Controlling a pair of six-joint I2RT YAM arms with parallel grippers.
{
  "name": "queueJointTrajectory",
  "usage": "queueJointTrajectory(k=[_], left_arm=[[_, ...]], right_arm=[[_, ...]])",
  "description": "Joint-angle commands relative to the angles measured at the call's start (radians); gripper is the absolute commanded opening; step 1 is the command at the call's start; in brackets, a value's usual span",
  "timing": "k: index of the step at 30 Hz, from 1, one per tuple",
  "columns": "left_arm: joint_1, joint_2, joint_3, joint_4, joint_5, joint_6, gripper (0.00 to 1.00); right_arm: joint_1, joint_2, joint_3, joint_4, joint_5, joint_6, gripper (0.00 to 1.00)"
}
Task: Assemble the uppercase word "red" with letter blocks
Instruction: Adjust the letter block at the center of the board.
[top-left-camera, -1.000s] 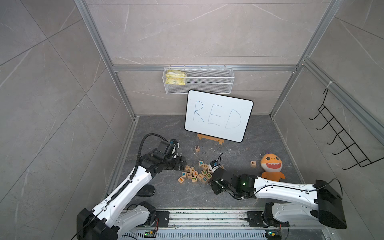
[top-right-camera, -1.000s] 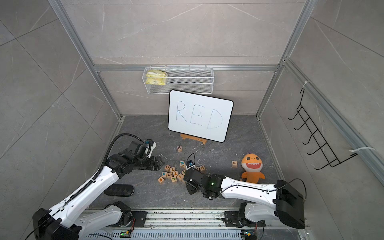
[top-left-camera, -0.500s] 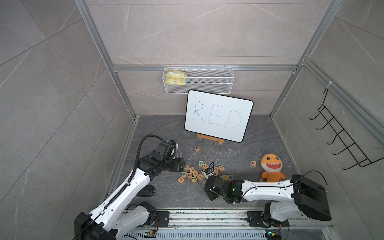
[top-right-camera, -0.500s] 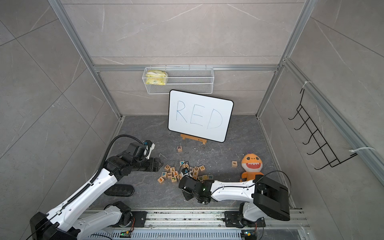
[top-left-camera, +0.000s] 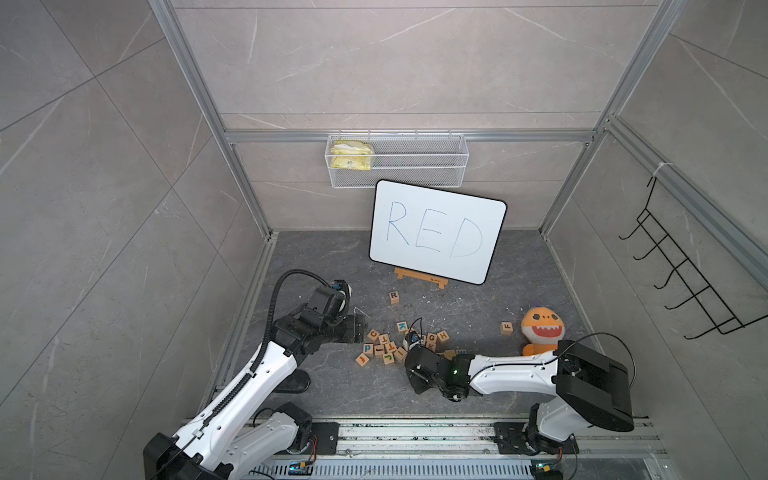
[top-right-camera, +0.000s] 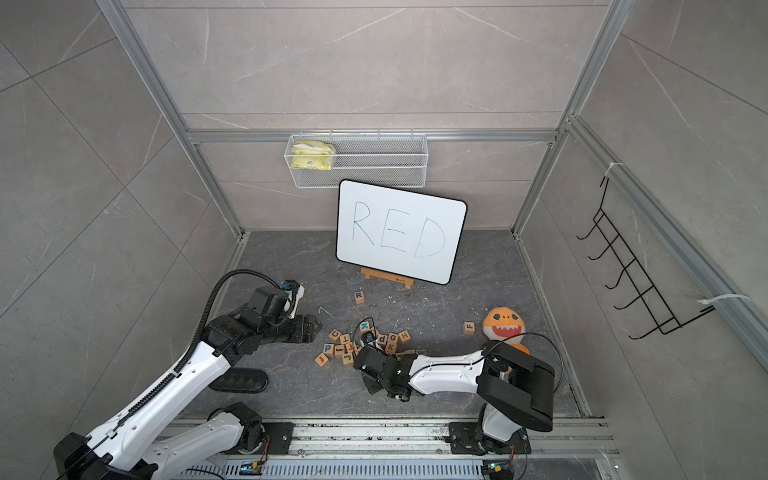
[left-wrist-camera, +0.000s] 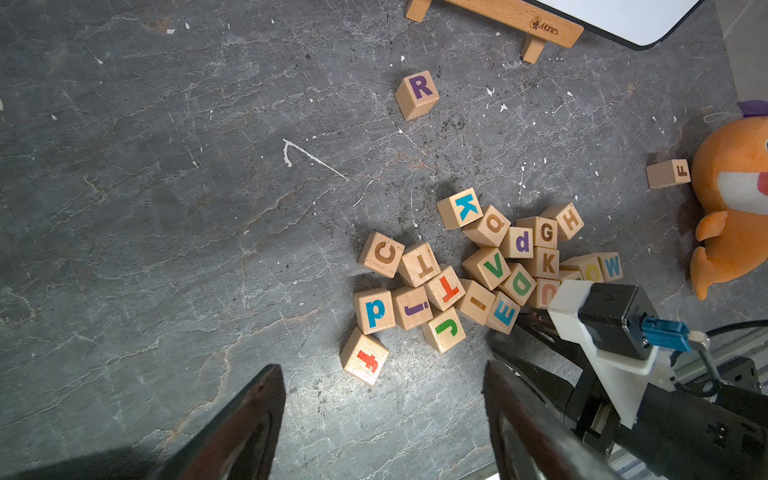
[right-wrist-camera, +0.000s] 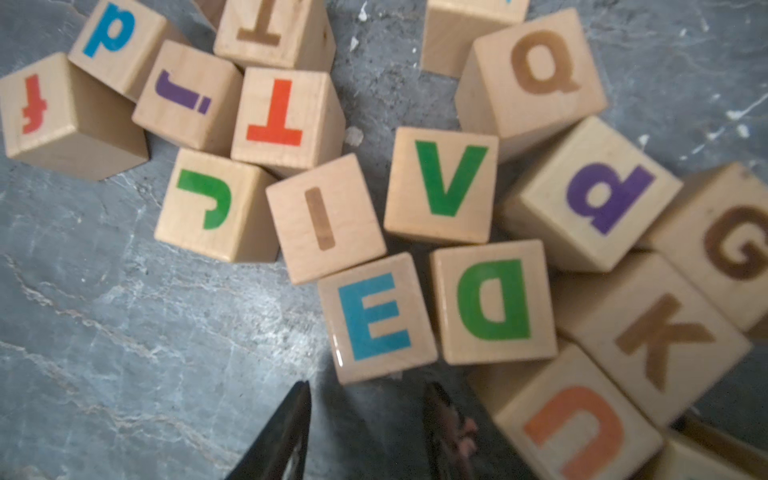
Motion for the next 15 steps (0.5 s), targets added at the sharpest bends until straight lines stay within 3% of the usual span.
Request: queueJointTrajectory(k=[1, 15], left_arm=[[-0.003, -0.02, 0.003, -0.015, -0.008, 0.026, 0.79], [-0.003, -0.043, 0.002, -0.003, 0.044, 0.015, 0.79]], right_arm=[[-0.02, 0.028, 0.026, 0.024, 0.027, -0.024, 0.45], [-0.037, 0.068, 0.101, 0.001, 0.034, -0.08, 0.48]])
